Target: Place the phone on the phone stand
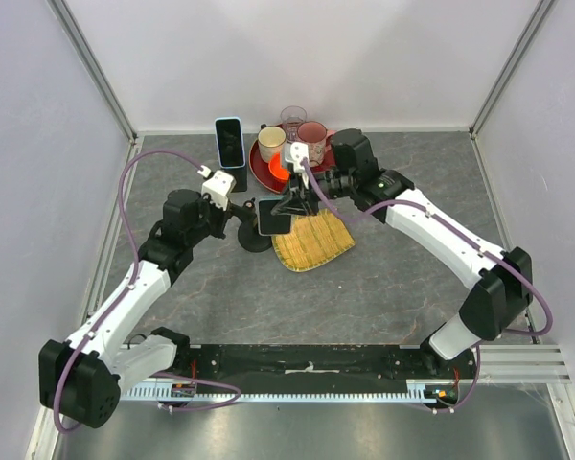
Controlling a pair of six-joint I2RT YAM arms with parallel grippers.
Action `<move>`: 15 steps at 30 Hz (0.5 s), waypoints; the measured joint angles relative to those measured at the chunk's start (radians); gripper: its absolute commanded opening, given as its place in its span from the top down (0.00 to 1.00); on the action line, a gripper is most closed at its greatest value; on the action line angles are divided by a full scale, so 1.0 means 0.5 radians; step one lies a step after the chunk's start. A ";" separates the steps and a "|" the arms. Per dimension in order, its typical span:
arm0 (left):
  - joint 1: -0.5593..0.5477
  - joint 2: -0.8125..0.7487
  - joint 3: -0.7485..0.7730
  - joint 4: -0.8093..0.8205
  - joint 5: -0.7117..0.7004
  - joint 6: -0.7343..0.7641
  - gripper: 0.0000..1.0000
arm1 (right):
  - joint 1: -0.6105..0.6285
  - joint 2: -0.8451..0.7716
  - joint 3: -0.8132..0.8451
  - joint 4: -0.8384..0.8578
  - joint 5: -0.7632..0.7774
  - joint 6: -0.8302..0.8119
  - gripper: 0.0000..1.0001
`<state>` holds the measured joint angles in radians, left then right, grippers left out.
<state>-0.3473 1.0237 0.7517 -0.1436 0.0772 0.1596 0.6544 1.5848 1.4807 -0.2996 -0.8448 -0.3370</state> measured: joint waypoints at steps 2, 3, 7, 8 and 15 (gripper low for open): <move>0.038 0.000 -0.002 0.000 0.080 0.035 0.98 | 0.000 -0.045 -0.050 -0.007 -0.105 -0.146 1.00; 0.046 0.001 -0.002 0.000 0.112 0.047 0.98 | 0.001 -0.066 -0.063 -0.026 -0.171 -0.233 1.00; 0.073 0.021 0.008 0.008 0.236 0.108 0.98 | 0.037 -0.085 -0.031 -0.160 -0.373 -0.711 1.00; 0.078 0.028 0.013 0.007 0.261 0.122 0.98 | 0.052 -0.075 -0.012 -0.199 -0.413 -0.811 1.00; 0.090 0.037 0.040 -0.036 0.350 0.185 0.98 | 0.201 0.282 0.461 -0.480 -0.634 -1.270 1.00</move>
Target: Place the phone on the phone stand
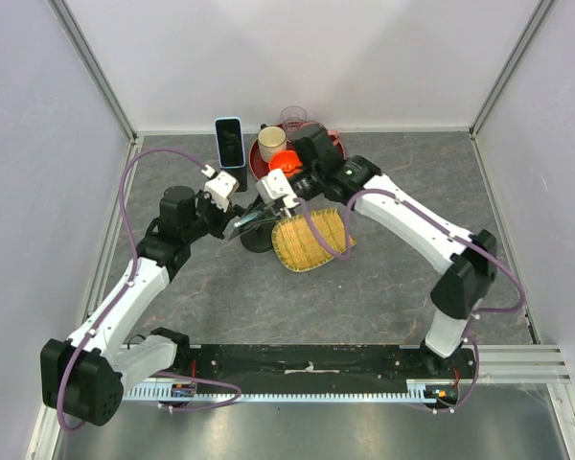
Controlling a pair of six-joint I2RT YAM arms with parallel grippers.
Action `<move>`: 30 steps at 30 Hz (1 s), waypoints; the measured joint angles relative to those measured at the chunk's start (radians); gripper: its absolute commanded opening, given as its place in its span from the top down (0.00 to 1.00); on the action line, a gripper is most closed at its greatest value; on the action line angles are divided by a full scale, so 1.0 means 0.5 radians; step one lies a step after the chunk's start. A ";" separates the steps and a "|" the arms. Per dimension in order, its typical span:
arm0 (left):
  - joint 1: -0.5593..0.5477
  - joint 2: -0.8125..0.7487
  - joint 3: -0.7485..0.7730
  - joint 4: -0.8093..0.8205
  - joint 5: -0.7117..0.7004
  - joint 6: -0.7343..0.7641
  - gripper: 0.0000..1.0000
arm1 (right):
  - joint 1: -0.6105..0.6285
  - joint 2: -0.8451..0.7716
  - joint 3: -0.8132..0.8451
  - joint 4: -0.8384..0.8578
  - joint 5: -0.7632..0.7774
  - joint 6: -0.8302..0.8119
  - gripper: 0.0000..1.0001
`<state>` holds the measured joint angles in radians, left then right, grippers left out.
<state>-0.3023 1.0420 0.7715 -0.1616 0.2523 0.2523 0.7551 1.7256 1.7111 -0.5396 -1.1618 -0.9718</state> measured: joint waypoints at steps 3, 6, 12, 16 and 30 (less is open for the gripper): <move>0.004 -0.007 0.000 -0.011 0.016 0.020 0.98 | 0.067 0.193 0.263 -0.193 -0.005 -0.150 1.00; 0.008 -0.014 0.000 -0.022 0.026 0.028 0.98 | 0.122 0.323 0.392 -0.330 -0.005 -0.275 1.00; 0.008 -0.023 0.000 -0.034 0.043 0.045 0.98 | 0.139 0.448 0.441 -0.494 -0.016 -0.355 1.00; 0.008 -0.023 0.000 -0.034 0.045 0.052 0.98 | 0.124 0.554 0.550 -0.504 -0.018 -0.352 1.00; 0.010 -0.016 0.000 -0.029 0.053 0.053 0.98 | -0.002 0.690 0.626 -0.529 -0.141 -0.249 1.00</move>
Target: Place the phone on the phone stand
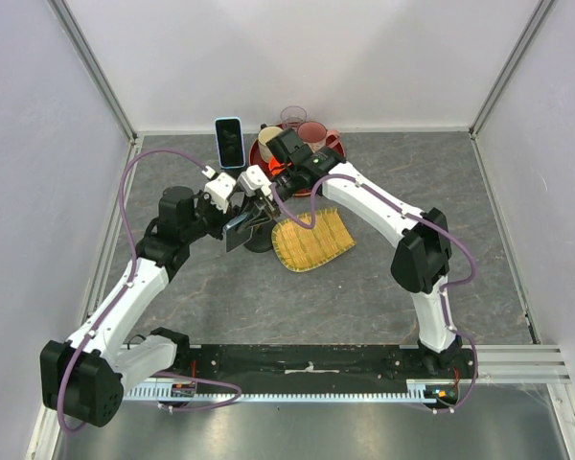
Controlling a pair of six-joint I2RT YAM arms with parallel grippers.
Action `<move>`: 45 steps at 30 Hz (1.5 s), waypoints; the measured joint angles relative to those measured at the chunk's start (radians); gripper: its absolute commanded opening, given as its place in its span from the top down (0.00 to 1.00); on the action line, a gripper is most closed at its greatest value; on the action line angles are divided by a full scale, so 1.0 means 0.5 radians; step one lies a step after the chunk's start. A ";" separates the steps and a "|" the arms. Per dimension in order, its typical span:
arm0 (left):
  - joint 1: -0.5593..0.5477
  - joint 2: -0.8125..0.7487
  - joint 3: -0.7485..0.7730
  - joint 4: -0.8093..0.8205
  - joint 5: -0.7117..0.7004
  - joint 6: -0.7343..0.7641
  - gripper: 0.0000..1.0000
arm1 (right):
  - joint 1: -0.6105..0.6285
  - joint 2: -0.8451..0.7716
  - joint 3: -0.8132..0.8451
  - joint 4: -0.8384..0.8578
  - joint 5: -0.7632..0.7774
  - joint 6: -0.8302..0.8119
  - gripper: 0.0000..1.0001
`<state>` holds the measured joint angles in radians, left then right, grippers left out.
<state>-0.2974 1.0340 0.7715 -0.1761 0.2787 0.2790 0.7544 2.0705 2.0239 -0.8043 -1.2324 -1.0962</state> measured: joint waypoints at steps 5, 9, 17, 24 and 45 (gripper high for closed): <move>0.005 0.000 0.000 -0.001 0.000 0.007 0.98 | -0.024 0.068 0.047 0.009 -0.089 0.076 1.00; 0.011 0.001 0.000 -0.004 0.004 0.017 0.98 | -0.034 0.100 0.050 0.066 -0.146 0.156 1.00; 0.033 0.001 0.000 -0.010 0.025 0.031 0.98 | -0.034 0.133 0.050 0.249 -0.177 0.461 1.00; 0.055 -0.002 0.000 -0.031 0.044 0.065 0.98 | -0.007 0.137 0.010 0.364 -0.193 0.552 1.00; 0.029 -0.031 0.000 -0.037 0.233 0.089 0.98 | 0.128 -0.118 -0.227 0.333 0.111 0.111 1.00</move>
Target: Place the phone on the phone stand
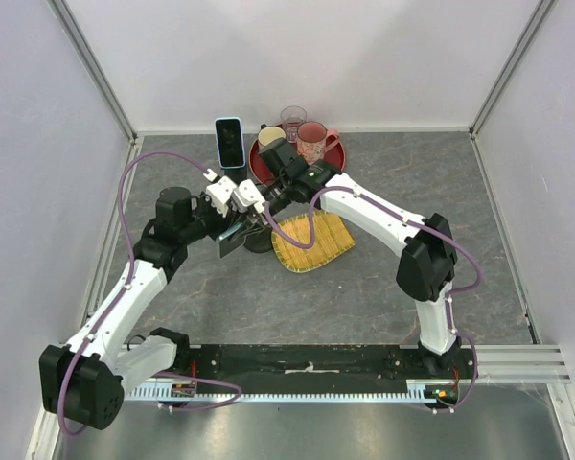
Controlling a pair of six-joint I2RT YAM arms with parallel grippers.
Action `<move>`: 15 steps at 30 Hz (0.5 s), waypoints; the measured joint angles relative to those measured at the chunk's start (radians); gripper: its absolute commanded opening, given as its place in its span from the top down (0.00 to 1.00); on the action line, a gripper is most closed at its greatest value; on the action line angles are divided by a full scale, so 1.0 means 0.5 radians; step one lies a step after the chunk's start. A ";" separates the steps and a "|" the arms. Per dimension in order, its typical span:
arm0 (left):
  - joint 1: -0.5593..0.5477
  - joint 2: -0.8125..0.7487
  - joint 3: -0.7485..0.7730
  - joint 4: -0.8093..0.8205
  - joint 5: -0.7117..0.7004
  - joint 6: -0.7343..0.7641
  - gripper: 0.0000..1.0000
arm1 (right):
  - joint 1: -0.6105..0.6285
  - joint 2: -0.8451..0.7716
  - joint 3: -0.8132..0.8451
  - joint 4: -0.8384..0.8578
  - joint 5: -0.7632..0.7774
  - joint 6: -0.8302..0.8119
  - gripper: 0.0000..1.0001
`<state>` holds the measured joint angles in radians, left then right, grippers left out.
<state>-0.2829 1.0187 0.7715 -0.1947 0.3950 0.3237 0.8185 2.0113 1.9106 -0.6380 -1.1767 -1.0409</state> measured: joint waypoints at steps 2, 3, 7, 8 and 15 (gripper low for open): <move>0.000 -0.009 0.000 -0.017 0.001 0.000 0.98 | -0.019 0.000 0.005 -0.064 0.014 -0.055 1.00; 0.001 -0.014 0.000 -0.026 0.001 0.000 0.98 | -0.029 0.001 0.007 -0.089 0.018 -0.073 1.00; 0.000 -0.025 0.000 -0.046 0.001 -0.001 0.98 | -0.043 0.022 0.058 -0.180 0.019 -0.115 1.00; 0.000 -0.026 0.000 -0.050 0.000 0.000 0.98 | -0.044 0.031 0.069 -0.189 0.014 -0.119 1.00; 0.000 -0.027 0.000 -0.045 -0.002 -0.001 0.98 | -0.085 0.074 0.098 -0.227 -0.047 -0.119 1.00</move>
<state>-0.2829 1.0054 0.7715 -0.2173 0.3939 0.3233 0.7761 2.0483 1.9594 -0.7513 -1.2003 -1.1004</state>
